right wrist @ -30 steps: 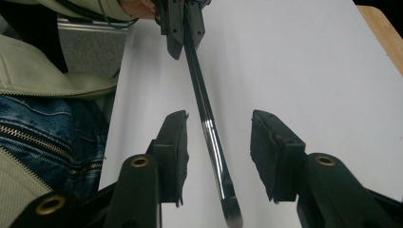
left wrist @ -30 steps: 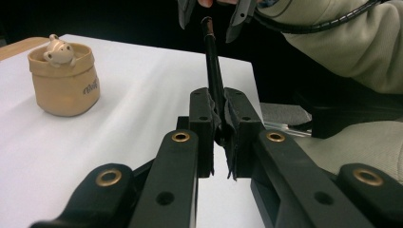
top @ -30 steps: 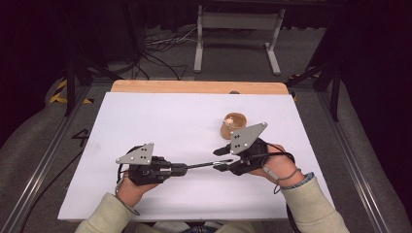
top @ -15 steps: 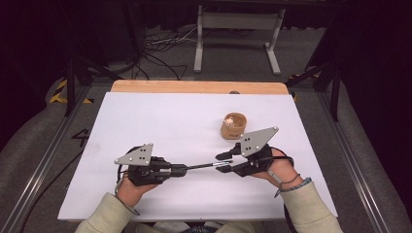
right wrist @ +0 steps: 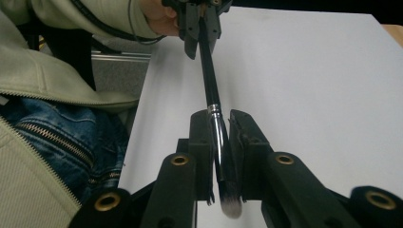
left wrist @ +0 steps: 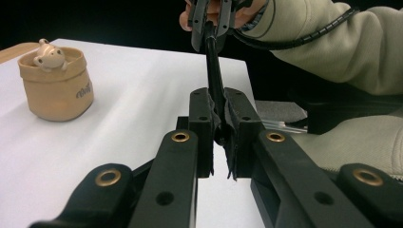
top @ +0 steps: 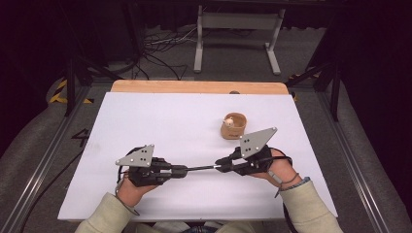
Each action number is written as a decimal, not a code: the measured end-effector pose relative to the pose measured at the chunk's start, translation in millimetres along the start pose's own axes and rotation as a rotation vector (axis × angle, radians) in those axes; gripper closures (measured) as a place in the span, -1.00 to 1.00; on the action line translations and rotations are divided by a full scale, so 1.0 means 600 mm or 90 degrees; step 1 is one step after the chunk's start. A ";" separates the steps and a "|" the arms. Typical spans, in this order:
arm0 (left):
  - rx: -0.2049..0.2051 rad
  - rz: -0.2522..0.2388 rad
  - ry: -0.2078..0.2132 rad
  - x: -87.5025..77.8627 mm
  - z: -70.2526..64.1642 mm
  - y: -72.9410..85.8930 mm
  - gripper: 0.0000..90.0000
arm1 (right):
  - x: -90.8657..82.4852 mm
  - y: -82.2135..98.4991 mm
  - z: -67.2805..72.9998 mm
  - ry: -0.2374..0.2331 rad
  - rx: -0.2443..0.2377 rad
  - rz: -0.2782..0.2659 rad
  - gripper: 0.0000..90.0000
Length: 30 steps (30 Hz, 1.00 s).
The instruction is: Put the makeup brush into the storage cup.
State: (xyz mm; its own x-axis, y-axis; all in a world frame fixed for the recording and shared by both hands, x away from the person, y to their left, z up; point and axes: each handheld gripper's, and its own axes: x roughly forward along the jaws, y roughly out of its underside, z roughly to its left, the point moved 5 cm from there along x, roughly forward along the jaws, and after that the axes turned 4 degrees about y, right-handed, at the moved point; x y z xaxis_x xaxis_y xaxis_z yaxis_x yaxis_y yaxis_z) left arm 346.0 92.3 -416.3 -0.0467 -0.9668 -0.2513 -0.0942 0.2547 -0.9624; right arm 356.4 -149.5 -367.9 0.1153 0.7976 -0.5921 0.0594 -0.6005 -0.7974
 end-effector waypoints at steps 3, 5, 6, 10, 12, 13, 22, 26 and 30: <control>-0.003 0.003 0.010 0.000 0.001 0.001 0.83 | -0.002 -0.004 0.006 -0.014 -0.016 0.006 0.85; -0.001 0.005 0.015 0.001 0.000 0.002 0.83 | -0.004 -0.008 0.008 -0.016 -0.021 0.016 0.86; 0.000 0.006 0.016 0.002 -0.001 0.002 0.83 | -0.004 -0.008 0.008 -0.016 -0.021 0.016 0.86; 0.000 0.005 0.021 0.000 -0.001 0.002 0.84 | -0.007 -0.011 0.010 -0.015 -0.028 0.017 0.86; 0.000 0.006 0.020 0.001 -0.001 0.002 0.83 | -0.007 -0.012 0.009 -0.017 -0.026 0.020 0.86; -0.002 0.007 0.018 0.001 0.000 0.002 0.83 | -0.007 -0.013 0.009 -0.018 -0.025 0.023 0.86; -0.012 0.026 -0.012 0.003 0.006 0.005 0.48 | -0.010 -0.031 0.006 -0.001 -0.035 0.079 0.86; -0.005 0.049 -0.035 0.011 0.004 -0.001 0.25 | -0.012 -0.037 0.003 0.012 -0.038 0.125 0.86; 0.001 0.064 -0.044 0.019 0.003 -0.004 0.23 | -0.005 -0.045 0.001 0.011 -0.044 0.184 0.86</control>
State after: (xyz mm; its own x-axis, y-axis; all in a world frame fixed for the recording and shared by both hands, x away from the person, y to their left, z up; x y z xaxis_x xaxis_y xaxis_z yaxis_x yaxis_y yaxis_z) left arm 347.5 80.8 -417.1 0.0127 -0.9355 -0.3532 -0.0913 0.3507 -0.9320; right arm 354.0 -135.9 -344.7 0.1543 0.5927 -0.7905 0.0894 -0.8052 -0.5862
